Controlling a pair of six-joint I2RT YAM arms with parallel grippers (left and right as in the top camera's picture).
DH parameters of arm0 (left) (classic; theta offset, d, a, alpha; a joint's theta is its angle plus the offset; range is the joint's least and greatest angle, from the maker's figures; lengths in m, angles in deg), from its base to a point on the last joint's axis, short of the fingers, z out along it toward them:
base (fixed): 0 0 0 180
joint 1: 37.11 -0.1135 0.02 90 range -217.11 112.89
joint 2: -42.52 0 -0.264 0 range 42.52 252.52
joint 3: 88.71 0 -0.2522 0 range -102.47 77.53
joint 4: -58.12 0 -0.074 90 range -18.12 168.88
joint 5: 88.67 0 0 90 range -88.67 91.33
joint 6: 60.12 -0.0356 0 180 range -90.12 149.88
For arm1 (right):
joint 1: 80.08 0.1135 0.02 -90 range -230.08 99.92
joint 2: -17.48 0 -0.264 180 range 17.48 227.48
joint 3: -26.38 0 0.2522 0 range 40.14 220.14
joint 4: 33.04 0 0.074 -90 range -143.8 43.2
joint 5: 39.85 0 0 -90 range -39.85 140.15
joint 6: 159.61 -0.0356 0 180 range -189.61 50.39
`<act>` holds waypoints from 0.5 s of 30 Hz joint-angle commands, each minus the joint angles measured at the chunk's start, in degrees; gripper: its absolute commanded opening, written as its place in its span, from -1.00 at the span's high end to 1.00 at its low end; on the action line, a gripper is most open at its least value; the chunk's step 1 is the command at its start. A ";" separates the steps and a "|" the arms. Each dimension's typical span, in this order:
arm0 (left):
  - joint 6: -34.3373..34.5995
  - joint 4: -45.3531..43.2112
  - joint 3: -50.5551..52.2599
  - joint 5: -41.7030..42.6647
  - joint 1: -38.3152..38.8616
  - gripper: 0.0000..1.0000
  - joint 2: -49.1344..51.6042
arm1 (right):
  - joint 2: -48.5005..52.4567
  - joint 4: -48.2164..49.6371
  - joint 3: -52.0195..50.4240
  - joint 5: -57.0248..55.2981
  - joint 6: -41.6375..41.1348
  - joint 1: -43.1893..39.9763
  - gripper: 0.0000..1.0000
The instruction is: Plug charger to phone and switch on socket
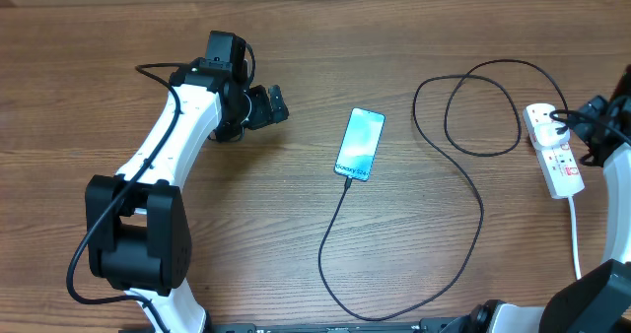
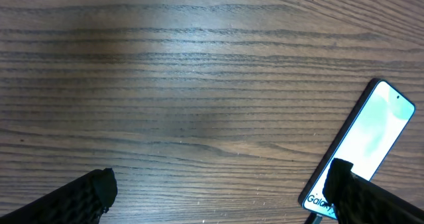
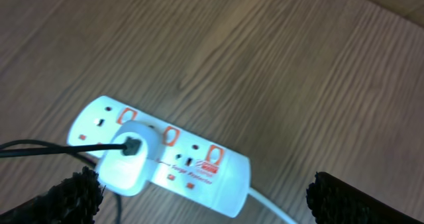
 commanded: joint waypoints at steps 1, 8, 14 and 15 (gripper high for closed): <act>-1.07 -0.07 -0.04 -0.33 0.02 -0.99 -1.44 | 0.48 -0.55 1.25 -0.04 3.02 -1.07 -1.00; -1.07 -0.07 -0.04 -0.33 0.02 -0.99 -1.44 | 3.15 -0.09 1.22 1.03 3.17 -4.11 -1.00; -1.07 -0.07 -0.04 -0.33 0.02 -0.99 -1.44 | 8.63 0.76 1.22 8.79 3.65 -10.08 -1.00; -1.05 -0.07 -0.04 -0.33 0.02 -0.99 -1.44 | 9.35 1.38 1.22 10.16 4.22 -10.88 -1.00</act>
